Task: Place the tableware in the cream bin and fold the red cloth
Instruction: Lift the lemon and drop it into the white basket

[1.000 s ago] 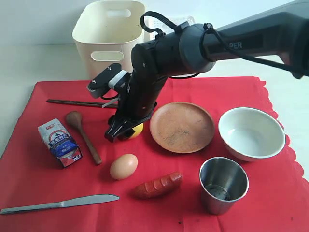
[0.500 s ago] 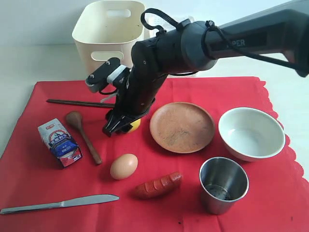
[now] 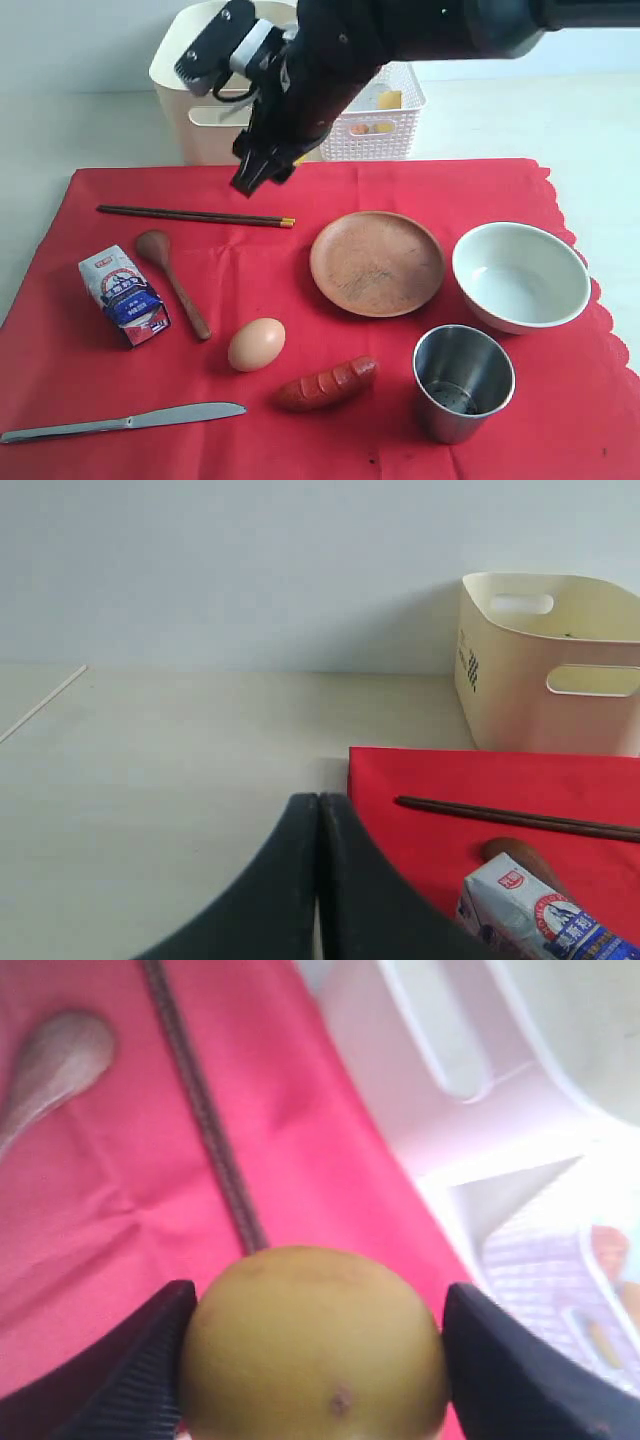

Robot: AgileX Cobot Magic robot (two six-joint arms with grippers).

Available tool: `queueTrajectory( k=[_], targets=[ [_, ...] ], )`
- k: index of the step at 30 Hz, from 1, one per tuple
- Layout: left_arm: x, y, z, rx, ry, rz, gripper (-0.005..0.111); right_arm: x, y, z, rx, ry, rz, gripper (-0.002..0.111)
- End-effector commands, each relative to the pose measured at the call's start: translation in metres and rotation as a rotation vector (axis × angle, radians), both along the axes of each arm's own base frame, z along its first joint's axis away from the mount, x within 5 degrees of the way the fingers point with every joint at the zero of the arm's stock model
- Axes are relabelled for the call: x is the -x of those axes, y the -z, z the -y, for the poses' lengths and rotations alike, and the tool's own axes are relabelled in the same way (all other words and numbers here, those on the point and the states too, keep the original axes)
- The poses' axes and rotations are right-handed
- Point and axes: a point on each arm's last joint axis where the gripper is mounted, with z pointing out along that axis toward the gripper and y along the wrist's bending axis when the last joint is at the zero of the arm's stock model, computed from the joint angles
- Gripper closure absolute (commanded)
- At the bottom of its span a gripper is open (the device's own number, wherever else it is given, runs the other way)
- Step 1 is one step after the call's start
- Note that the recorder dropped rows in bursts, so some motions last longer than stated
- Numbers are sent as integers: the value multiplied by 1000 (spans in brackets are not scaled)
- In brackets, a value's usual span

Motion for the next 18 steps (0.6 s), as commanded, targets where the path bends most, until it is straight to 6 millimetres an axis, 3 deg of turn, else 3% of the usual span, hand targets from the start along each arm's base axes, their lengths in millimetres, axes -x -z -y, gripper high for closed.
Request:
queueTrajectory(
  k=[1,3,11,18],
  targets=[
    [0,-1,0,0,-2,8,107,-28,-21,21,-78,114,133,99],
    [0,-1,0,0,-2,8,107,-42,-24,31,-120,155,157,108],
    [0,-1,0,0,-2,8,107,-92,-35,74,-351,320,231,108],
    [0,-1,0,0,-2,8,107,-125,-16,89,-585,424,225,108]
  ],
)
